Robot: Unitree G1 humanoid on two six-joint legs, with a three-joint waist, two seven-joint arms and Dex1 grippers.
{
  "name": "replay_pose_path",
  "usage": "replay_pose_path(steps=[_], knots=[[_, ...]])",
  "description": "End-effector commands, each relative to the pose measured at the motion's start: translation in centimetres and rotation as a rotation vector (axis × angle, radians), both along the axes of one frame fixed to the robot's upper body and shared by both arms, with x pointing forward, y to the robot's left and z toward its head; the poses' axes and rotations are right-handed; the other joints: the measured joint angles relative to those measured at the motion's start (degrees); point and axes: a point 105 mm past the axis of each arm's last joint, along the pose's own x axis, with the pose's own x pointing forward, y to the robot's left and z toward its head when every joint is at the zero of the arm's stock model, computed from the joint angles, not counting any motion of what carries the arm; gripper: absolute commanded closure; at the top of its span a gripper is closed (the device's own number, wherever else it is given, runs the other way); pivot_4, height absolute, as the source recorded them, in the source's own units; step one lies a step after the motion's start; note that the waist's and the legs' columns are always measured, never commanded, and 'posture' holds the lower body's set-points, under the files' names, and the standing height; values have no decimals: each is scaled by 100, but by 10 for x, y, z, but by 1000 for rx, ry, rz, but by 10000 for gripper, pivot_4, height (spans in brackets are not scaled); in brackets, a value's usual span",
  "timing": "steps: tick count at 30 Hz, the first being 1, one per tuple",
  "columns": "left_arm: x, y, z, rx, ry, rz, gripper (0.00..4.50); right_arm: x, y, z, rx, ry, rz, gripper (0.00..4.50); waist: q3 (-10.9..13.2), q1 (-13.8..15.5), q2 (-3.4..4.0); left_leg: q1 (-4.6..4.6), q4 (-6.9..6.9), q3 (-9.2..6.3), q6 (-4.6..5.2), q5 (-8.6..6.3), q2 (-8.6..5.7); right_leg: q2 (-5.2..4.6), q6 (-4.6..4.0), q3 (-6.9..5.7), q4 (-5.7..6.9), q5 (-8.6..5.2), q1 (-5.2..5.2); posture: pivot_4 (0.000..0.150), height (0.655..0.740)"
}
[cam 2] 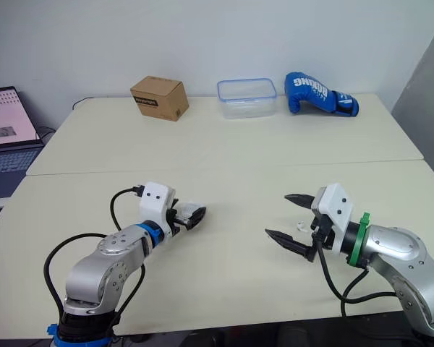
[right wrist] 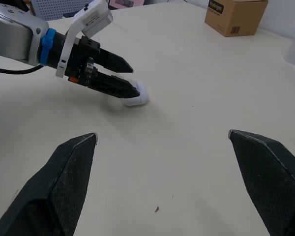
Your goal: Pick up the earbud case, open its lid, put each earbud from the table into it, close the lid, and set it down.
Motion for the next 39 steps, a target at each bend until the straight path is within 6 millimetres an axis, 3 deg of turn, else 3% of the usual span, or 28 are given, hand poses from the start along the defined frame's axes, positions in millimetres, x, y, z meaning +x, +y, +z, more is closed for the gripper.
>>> replay_pose_path(steps=[1,12,32,35,39], knots=[[-3,-4,4,25,4,-9,0,-1,2,10,6,-61,8,112,0,0,0,0,0,-1,0,0,0,0,0,-1,0,0,0,1500,7307],[1,-7,-5,22,42,10,0,6,2,13,-1,-72,9,112,0,1,0,-1,0,0,0,0,-1,-1,0,0,-1,0,0,1500,7307],[1,-10,-12,11,61,6,0,-1,6,8,-12,-20,64,112,0,3,0,-1,0,0,-1,0,-1,-2,0,1,1,0,-1,1500,7307],[2,-11,-12,10,57,5,5872,0,6,9,-13,-23,59,0,0,6,0,-1,0,0,-1,0,-2,-2,0,1,1,0,-1,1500,7307],[4,-12,-12,13,54,3,17574,-1,6,9,-15,-20,60,0,0,9,0,-2,0,1,-1,0,-3,-2,0,1,0,0,-1,1500,7307]])
